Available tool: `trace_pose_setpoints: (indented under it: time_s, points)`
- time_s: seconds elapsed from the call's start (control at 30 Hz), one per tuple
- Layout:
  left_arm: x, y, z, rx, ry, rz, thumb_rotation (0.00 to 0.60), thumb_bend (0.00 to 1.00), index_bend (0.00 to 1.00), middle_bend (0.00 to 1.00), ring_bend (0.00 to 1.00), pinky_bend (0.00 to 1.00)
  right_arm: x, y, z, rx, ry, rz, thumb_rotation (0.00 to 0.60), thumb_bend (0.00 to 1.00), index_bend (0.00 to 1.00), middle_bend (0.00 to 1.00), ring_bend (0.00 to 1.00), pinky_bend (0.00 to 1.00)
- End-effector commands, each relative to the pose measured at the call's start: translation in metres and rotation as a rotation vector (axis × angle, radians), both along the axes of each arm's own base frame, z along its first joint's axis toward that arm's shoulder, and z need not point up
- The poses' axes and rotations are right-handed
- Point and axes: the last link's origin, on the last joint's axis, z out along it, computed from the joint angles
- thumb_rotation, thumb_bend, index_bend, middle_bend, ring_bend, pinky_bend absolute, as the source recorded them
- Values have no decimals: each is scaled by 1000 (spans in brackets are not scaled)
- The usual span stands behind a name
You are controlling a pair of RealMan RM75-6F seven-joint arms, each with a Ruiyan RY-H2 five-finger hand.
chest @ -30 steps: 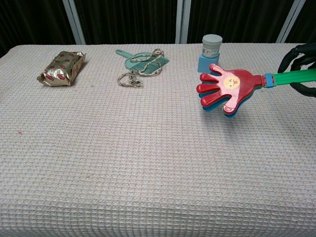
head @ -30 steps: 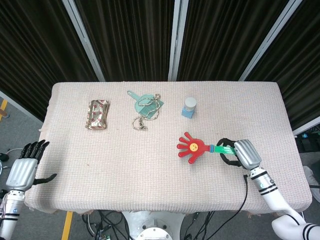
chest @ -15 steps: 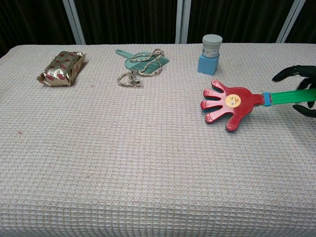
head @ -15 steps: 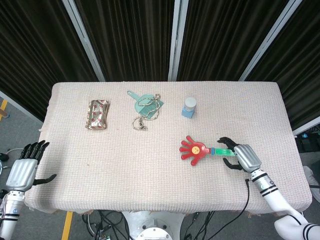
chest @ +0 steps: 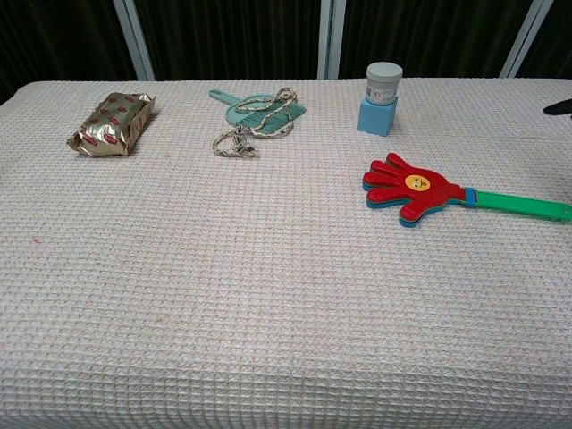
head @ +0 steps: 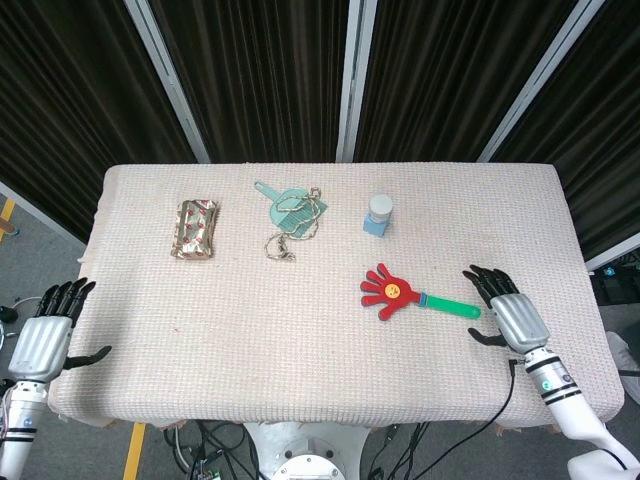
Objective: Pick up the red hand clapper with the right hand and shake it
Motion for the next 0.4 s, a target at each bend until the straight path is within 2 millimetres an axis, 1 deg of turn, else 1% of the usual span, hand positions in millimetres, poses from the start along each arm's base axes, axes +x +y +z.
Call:
trace_pose_setpoints:
  time_s: [0.03,0.1,0.17,0.27,0.4]
  points:
    - [0,-1,1,9,-4,-3,519,131,42,18,0,59,-15,34,25,-191,147,-2,600,141,0,0,0,0]
    - [1,-2,3,17,-5,-8,516,131,42,18,0,59,-25,51,31,-256,260,-57,600,159,0,0,0,0]
    - [2,-3,6,34,3,-22,514,131,42,18,0,59,-31,68,32,-296,326,-96,600,163,0,0,0,0]
    - [3,-3,9,54,11,-36,512,130,42,17,0,59,-37,86,34,-326,331,-121,600,164,0,0,0,0]
    - [4,-3,10,66,18,-47,509,131,42,18,0,59,-38,93,36,-356,320,-101,600,164,0,0,0,0]
